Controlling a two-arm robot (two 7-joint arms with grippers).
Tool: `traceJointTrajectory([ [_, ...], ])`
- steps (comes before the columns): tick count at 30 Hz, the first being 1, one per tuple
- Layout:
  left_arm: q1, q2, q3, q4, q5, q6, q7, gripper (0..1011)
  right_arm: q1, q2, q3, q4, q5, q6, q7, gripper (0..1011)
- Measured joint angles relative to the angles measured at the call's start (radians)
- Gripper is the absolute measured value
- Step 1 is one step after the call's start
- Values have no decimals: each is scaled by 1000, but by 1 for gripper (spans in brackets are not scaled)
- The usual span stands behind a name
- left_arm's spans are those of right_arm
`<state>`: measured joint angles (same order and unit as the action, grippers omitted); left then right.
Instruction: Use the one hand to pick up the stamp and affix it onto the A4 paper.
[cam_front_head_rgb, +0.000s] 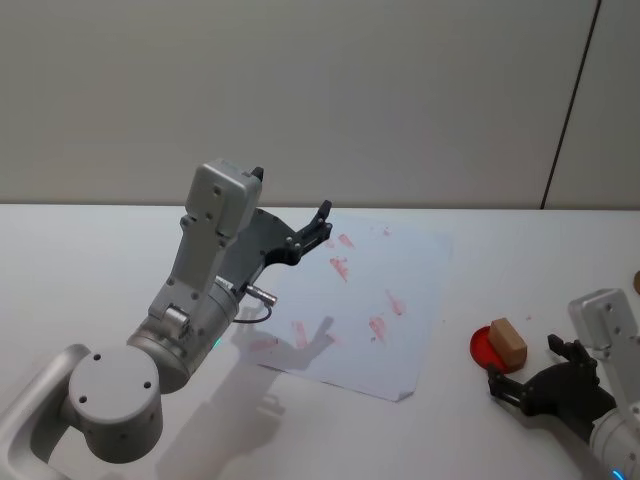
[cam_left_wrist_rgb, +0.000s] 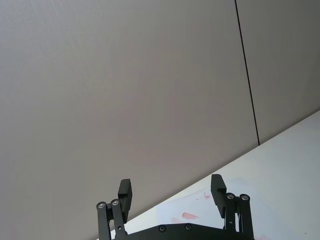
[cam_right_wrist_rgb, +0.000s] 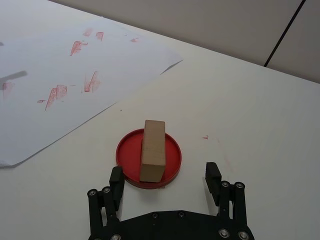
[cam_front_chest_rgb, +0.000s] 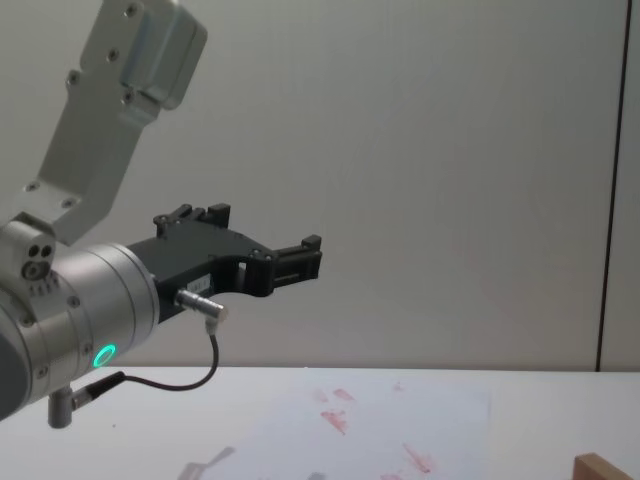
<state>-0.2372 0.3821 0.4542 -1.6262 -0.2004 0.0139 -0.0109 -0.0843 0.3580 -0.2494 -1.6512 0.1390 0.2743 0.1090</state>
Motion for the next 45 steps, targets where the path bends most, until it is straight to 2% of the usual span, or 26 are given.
traceJointTrajectory([
  [31,0,0,0,0,0,0,0,1003,14,-18,5,-7,24,2,27,1001],
  [45,0,0,0,0,0,0,0,1003,44,-40,-1,27,0,13,34,1001],
])
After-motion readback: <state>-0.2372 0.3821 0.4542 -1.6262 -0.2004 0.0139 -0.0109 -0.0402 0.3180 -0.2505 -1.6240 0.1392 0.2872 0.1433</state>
